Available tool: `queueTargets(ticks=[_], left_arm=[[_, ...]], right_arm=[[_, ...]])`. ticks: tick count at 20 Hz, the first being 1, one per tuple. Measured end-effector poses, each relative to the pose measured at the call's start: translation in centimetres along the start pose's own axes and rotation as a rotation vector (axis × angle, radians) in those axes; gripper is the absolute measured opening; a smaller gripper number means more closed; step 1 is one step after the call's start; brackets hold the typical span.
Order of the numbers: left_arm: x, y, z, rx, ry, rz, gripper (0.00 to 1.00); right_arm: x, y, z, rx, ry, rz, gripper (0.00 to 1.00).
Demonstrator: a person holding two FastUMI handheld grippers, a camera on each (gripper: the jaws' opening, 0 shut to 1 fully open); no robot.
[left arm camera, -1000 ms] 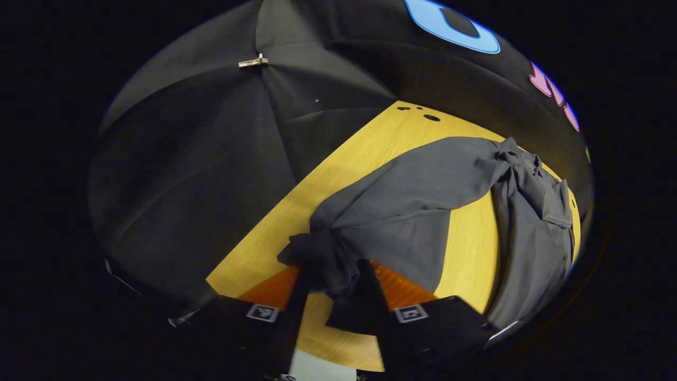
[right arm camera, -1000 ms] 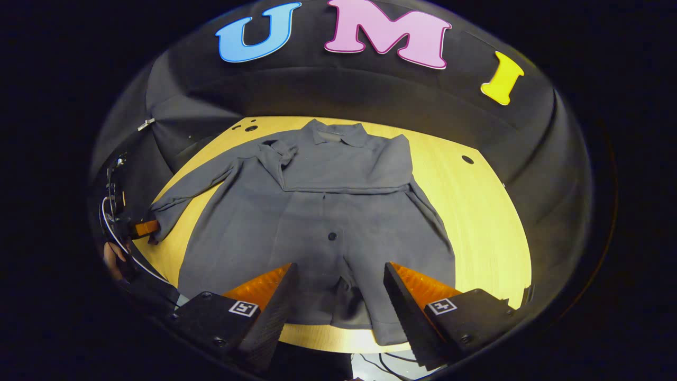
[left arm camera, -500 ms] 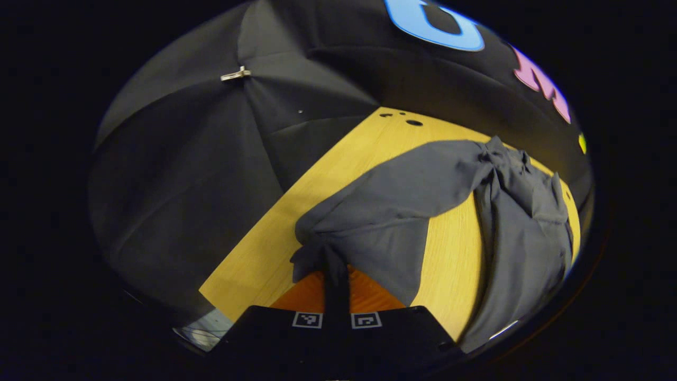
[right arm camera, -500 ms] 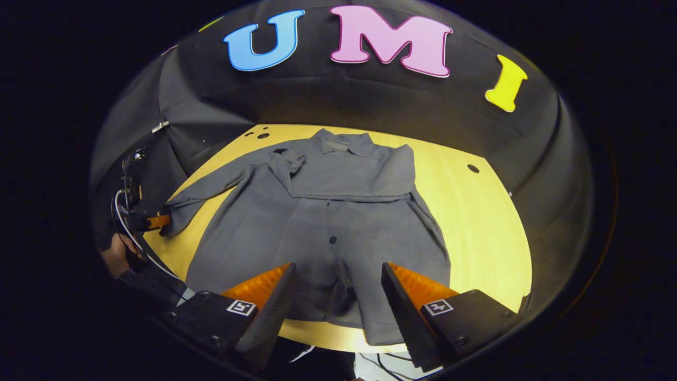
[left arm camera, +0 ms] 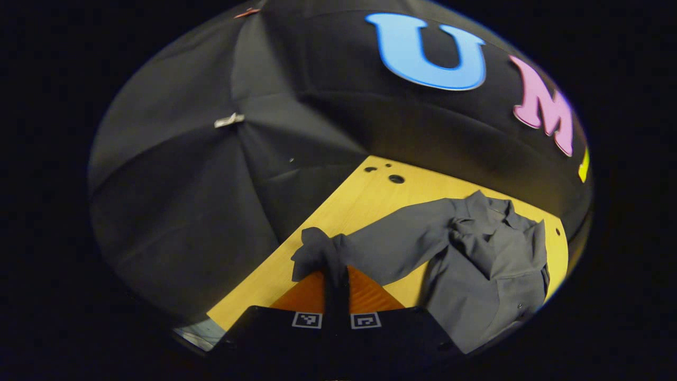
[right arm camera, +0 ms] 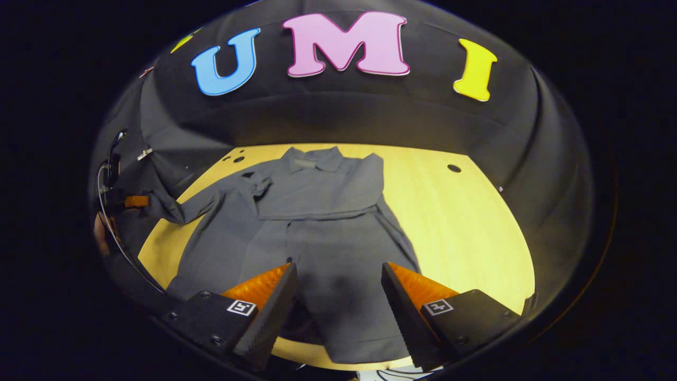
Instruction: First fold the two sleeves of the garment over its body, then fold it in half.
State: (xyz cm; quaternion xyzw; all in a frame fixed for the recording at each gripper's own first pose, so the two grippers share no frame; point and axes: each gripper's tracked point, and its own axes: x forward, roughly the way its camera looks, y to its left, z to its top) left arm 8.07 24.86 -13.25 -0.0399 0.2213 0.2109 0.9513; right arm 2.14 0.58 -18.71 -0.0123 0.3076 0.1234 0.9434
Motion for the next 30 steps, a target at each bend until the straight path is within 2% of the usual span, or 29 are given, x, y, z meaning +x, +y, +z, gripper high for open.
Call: queueTargets(ticks=[1,6,13,18,24,27,30], left_arm=[[-0.1,-2.0,0.9,0.019,-0.016,-0.023,0.05],[0.1,-12.5,6.5,-0.037,-0.080,-0.117,0.06],[0.8,-26.7,11.1,0.010,-0.159,-0.259,0.05],[1.8,-37.7,10.5,-0.002,-0.124,-0.396,0.05],[1.1,-48.5,8.1,0.089,-0.092,-0.549,0.05],[1.3,-52.1,6.0,0.144,-0.051,-0.591,0.05],[2.0,-54.2,4.6,0.151,-0.023,-0.597,0.07]], right_arm=[[0.1,-0.7,-0.2,0.010,-0.004,-0.003,0.98],[1.3,-5.1,0.2,0.082,0.005,-0.002,1.00],[3.4,-12.0,0.1,0.141,0.015,-0.041,0.99],[4.5,-15.0,-1.7,0.137,0.055,-0.067,1.00],[5.4,-15.7,-2.7,0.135,0.099,-0.051,0.99],[5.6,-15.8,-2.4,0.135,0.092,-0.048,1.00],[5.5,-15.8,-2.6,0.128,0.102,-0.047,1.00]])
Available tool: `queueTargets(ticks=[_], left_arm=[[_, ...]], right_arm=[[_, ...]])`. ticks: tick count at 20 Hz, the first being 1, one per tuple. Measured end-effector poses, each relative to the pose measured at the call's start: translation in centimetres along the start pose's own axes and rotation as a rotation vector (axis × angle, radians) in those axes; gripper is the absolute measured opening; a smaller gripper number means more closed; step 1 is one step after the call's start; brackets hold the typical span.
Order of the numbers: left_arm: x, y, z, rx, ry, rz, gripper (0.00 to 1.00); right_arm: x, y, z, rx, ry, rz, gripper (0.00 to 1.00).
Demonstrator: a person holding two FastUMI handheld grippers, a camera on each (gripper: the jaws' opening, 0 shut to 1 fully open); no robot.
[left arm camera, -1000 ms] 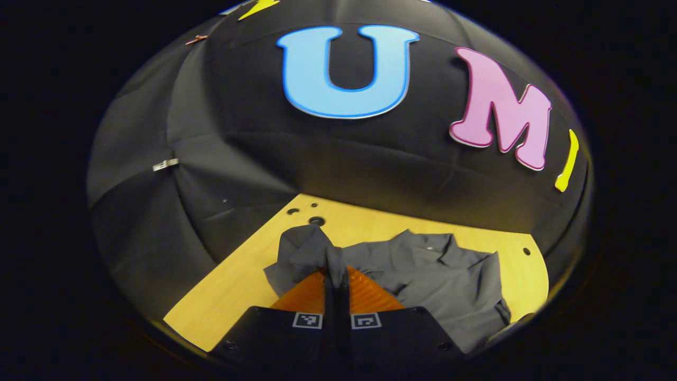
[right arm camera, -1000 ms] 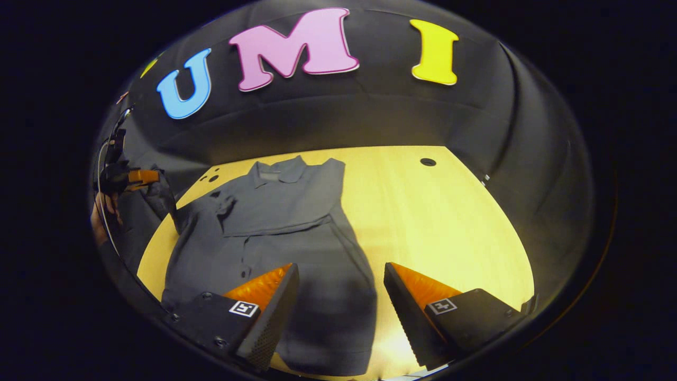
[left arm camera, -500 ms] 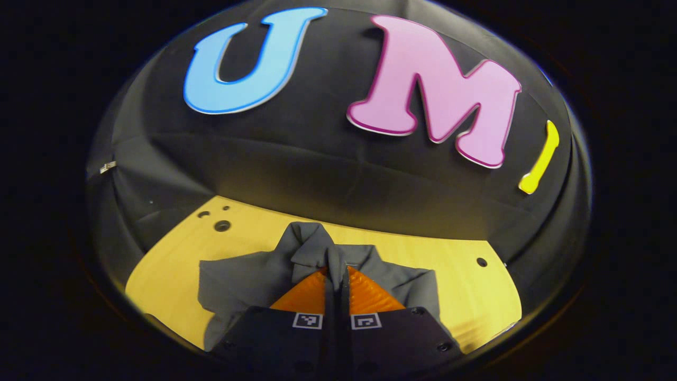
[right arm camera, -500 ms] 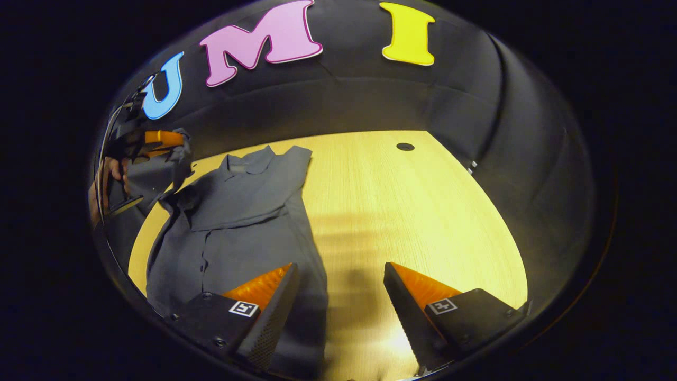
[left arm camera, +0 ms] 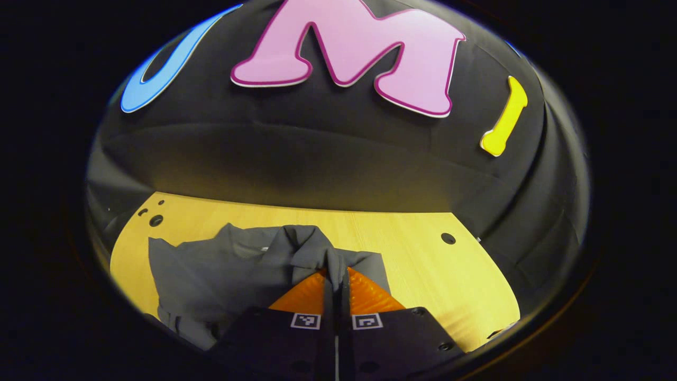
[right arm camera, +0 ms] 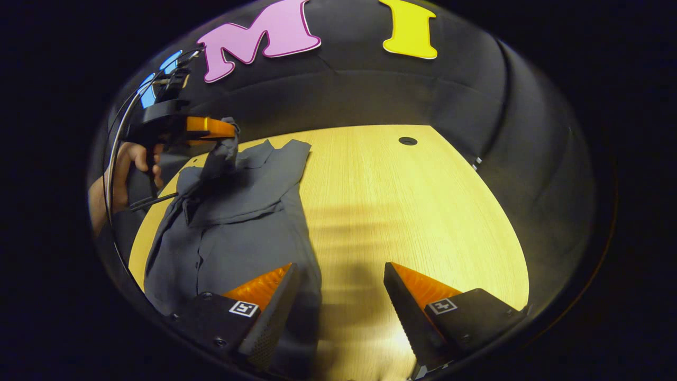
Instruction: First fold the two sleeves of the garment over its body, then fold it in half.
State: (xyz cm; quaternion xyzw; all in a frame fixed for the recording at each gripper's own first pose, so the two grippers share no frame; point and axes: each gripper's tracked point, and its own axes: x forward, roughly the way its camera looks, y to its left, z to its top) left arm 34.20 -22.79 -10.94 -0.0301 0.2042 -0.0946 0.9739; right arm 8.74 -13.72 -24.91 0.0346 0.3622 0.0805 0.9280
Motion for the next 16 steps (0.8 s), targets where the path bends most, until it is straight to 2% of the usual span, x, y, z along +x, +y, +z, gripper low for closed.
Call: queueTargets(ticks=[1,2,3,4,5,6,9,10,16], left_arm=[[0.5,-0.2,-0.5,-0.001,0.013,0.007,0.10],[0.8,-0.3,-0.9,-0.003,0.024,0.010,0.22],[1.0,-0.5,-1.2,-0.006,0.031,0.008,0.25],[1.1,-0.8,-1.3,-0.007,0.035,-0.002,0.34],[0.9,-1.4,-1.3,-0.012,0.031,-0.028,0.37],[0.4,-1.8,-1.0,-0.020,0.017,-0.061,0.57],[-2.0,-0.6,-0.2,-0.009,-0.040,-0.074,0.77],[-3.3,0.3,-0.3,0.003,-0.048,-0.065,0.95],[-13.7,9.2,-5.1,0.078,-0.042,0.049,0.96]], right_arm=[[0.0,0.0,0.0,-0.004,0.002,0.001,1.00],[0.0,0.1,-0.1,-0.008,0.001,0.002,0.99],[0.1,0.2,-0.1,-0.012,0.001,0.004,0.99],[0.3,0.4,-0.2,-0.017,0.002,0.005,0.99],[0.2,0.7,-0.2,-0.022,0.004,0.007,0.99],[0.1,1.0,-0.3,-0.028,0.004,0.009,0.99],[-0.2,2.0,-0.4,-0.031,0.000,0.015,0.99],[-0.3,2.3,-0.4,-0.021,0.002,0.019,1.00],[-1.0,5.9,-1.3,-0.049,0.007,0.057,1.00]])
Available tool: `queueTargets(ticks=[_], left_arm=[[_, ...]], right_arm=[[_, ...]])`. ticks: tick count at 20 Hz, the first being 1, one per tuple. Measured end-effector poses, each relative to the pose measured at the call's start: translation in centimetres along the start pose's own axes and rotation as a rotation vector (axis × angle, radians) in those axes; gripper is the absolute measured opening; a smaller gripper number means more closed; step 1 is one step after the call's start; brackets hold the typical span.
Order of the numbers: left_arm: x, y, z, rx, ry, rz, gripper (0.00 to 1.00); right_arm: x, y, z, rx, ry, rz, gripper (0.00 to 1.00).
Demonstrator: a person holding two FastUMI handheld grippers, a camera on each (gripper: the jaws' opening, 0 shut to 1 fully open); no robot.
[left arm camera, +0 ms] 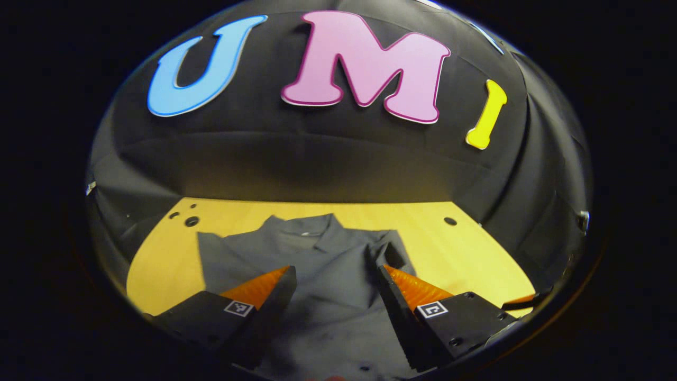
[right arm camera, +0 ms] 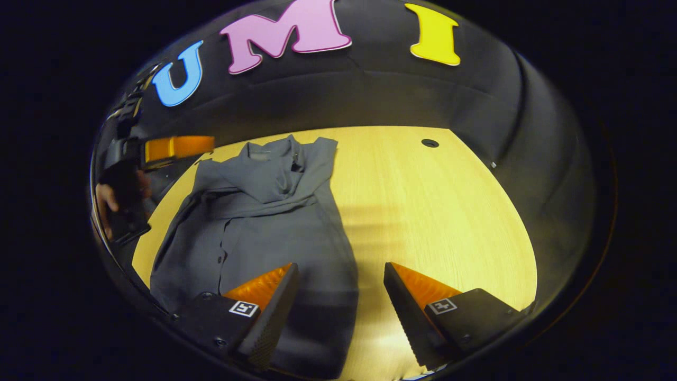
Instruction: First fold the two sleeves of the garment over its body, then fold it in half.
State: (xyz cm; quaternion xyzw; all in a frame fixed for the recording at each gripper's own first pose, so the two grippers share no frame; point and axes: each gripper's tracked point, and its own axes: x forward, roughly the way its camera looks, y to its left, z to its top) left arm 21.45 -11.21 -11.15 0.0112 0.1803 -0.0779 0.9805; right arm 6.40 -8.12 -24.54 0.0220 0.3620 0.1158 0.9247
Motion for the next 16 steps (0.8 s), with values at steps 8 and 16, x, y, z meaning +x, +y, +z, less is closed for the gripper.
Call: queueTargets(ticks=[8,16], left_arm=[[-13.1,10.4,-15.6,-0.094,0.209,0.174,0.96],[-19.1,15.0,-23.9,-0.121,0.344,0.254,0.96]], right_arm=[[-1.1,4.4,-6.1,-0.008,0.130,0.033,1.00],[-1.5,2.1,-9.0,0.053,0.180,-0.076,1.00]])
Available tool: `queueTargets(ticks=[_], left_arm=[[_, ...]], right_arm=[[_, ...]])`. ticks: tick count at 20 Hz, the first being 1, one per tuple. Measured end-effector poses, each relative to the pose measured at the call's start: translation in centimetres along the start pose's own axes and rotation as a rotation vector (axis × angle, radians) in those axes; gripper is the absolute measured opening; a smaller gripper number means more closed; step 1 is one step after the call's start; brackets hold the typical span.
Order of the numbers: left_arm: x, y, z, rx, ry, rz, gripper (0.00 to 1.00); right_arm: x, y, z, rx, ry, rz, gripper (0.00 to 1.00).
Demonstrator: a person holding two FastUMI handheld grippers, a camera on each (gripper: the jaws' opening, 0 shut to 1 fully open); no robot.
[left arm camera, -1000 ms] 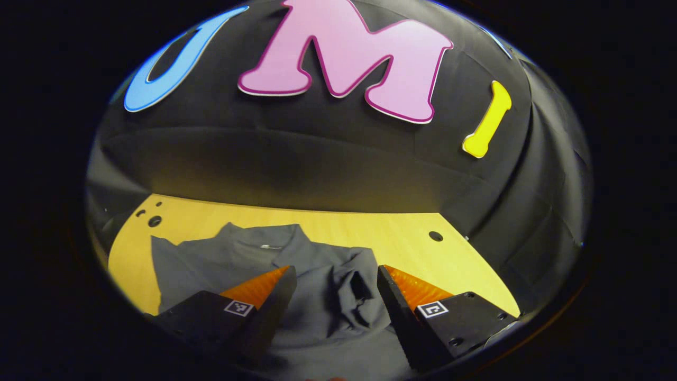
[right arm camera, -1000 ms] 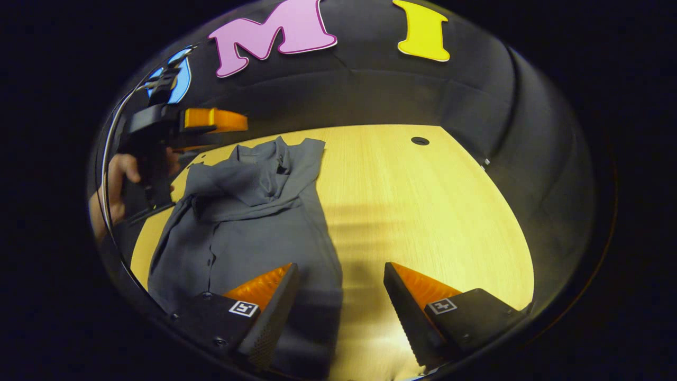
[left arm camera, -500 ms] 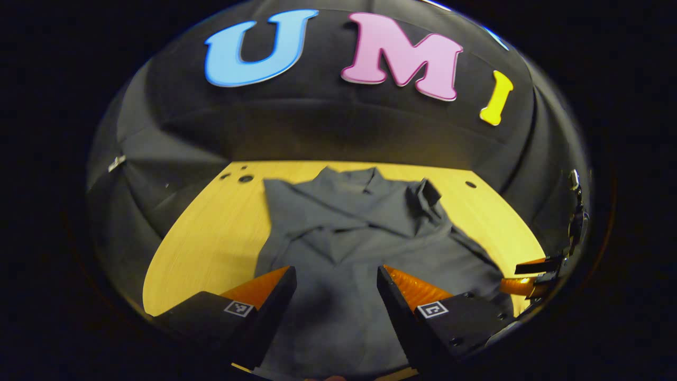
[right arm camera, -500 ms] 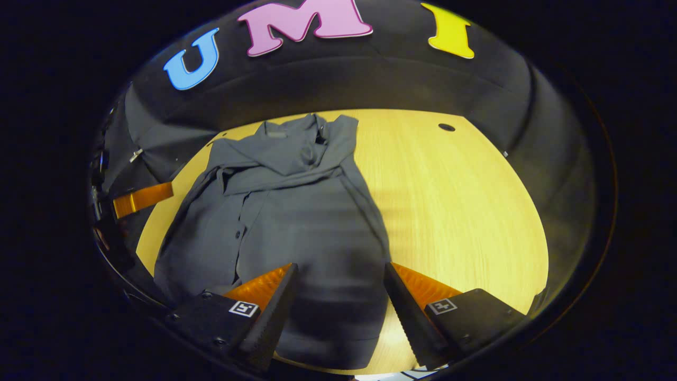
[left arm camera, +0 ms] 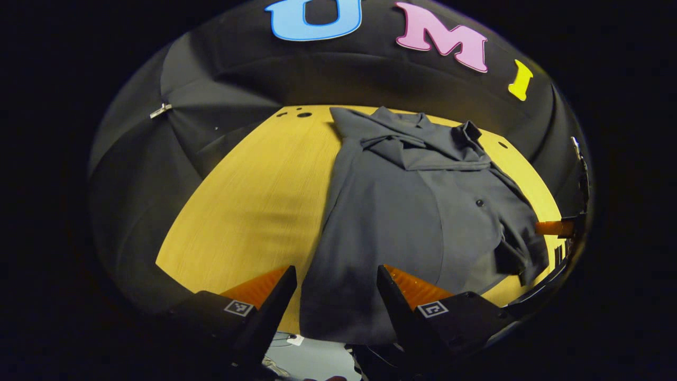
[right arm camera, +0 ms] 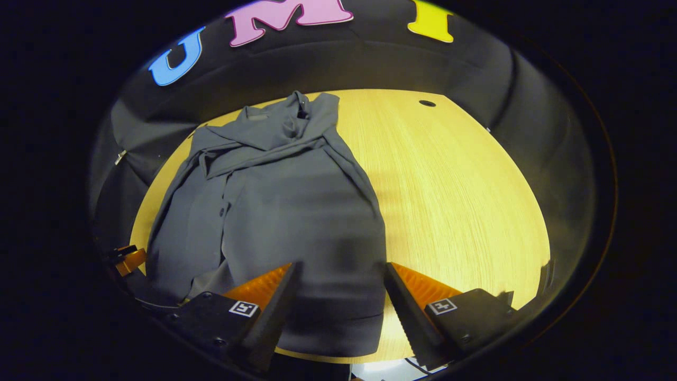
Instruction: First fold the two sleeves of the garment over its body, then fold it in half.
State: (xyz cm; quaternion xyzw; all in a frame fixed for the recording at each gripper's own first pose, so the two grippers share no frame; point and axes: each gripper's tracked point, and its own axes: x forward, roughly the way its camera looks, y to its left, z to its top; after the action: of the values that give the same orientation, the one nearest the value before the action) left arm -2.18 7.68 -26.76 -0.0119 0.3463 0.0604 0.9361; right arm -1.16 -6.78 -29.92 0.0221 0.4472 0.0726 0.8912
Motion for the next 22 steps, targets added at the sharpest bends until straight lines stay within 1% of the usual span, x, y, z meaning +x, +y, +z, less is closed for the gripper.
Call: queueTargets(ticks=[2,5,7,8,9,10,11,12,13,14,15,16,17,18,19,20,21,22], left_arm=[[0.4,-0.4,-1.1,-0.020,0.026,-0.017,0.96],[0.9,-0.9,-2.7,-0.006,0.067,-0.017,0.96],[1.4,-1.0,-3.7,-0.003,0.100,-0.013,0.97],[1.6,-1.0,-4.3,-0.004,0.116,0.000,0.97],[1.6,-1.0,-4.3,0.008,0.110,0.016,0.98],[1.6,-1.3,-4.6,0.014,0.108,0.020,1.00],[1.6,-1.4,-4.4,0.011,0.110,0.026,0.94],[1.7,-1.5,-4.4,0.001,0.118,0.031,0.91],[1.7,-1.7,-4.5,-0.005,0.125,0.031,0.95],[1.7,-2.0,-4.4,0.001,0.131,0.022,0.92],[1.8,-2.4,-4.3,0.016,0.133,0.011,0.89],[1.8,-2.9,-4.3,0.033,0.133,-0.002,0.81],[2.0,-3.3,-4.3,0.047,0.136,-0.011,0.64],[2.0,-3.8,-4.2,0.059,0.136,-0.013,0.48],[2.1,-4.1,-4.1,0.069,0.139,-0.008,0.37],[2.2,-4.4,-4.1,0.080,0.140,-0.001,0.26],[2.2,-4.6,-4.0,0.091,0.140,0.006,0.21],[2.3,-4.9,-3.9,0.095,0.136,0.006,0.13]], right_arm=[[0.3,-0.1,-1.1,0.010,0.025,-0.009,1.00],[0.9,0.1,-2.5,0.010,0.057,-0.015,1.00],[1.1,0.0,-2.5,-0.024,0.060,-0.024,1.00],[0.9,-0.1,-2.5,-0.048,0.061,-0.035,0.98],[0.9,0.0,-2.6,-0.074,0.070,-0.042,1.00],[0.7,0.3,-2.5,-0.091,0.065,-0.039,0.98],[0.9,0.4,-2.8,-0.091,0.072,-0.042,0.99],[0.8,0.4,-2.5,-0.079,0.065,-0.049,0.96],[0.9,0.7,-2.4,-0.070,0.073,-0.048,0.96],[1.3,1.3,-2.4,-0.075,0.072,-0.040,0.80],[1.4,1.9,-2.2,-0.089,0.073,-0.029,0.77],[1.5,2.5,-2.0,-0.104,0.073,-0.020,0.51],[1.8,3.0,-1.9,-0.118,0.070,-0.008,0.46],[1.8,3.3,-1.9,-0.129,0.071,0.001,0.30],[1.8,3.6,-2.0,-0.132,0.069,0.011,0.24],[1.9,3.6,-1.9,-0.131,0.073,0.018,0.14],[1.9,3.7,-1.9,-0.129,0.074,0.030,0.11],[2.1,3.7,-1.9,-0.116,0.078,0.035,0.04]])
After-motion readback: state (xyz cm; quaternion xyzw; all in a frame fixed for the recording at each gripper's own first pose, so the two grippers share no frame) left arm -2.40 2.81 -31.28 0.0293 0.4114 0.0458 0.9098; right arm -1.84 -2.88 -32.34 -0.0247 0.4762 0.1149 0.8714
